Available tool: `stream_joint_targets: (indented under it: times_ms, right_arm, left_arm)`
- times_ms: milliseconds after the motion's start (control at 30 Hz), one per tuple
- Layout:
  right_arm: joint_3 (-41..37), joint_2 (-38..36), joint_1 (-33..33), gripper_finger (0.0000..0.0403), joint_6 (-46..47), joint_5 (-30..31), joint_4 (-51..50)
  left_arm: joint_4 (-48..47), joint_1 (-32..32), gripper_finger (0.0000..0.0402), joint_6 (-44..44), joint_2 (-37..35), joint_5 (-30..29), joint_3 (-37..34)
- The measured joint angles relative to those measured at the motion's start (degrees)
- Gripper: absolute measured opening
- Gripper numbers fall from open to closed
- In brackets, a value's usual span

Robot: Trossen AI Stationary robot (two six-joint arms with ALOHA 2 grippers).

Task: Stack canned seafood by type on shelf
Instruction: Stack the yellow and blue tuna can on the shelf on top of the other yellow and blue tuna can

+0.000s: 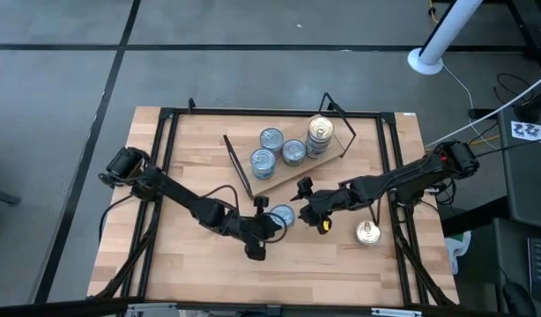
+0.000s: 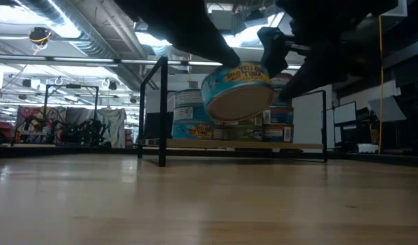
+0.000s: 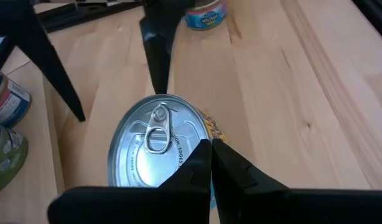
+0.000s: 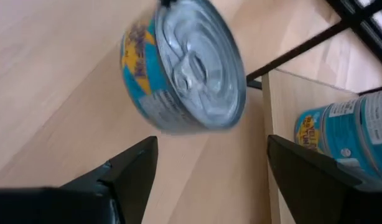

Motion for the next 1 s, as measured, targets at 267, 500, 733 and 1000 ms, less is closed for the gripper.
stream_joint_targets:
  times_ms: [267,500,733,1000]
  right_arm:
    - [0.00,-0.02,6.16,0.0298,-0.20,8.26,0.13]
    - [0.00,-0.02,9.33,0.0298,-0.12,14.47,0.48]
    - [0.00,0.00,9.31,0.0298,-0.09,14.93,1.63]
    - [0.00,0.02,9.31,0.0298,-0.07,14.96,1.85]
  left_arm:
    - [0.24,0.93,0.0000,-0.01,0.00,0.00,0.11]
    - [0.63,1.96,0.0000,-0.05,0.00,0.00,0.11]
    - [2.36,2.33,0.0000,-0.28,0.00,0.00,0.11]
    - [3.72,2.80,0.0000,-0.22,-0.02,0.02,0.11]
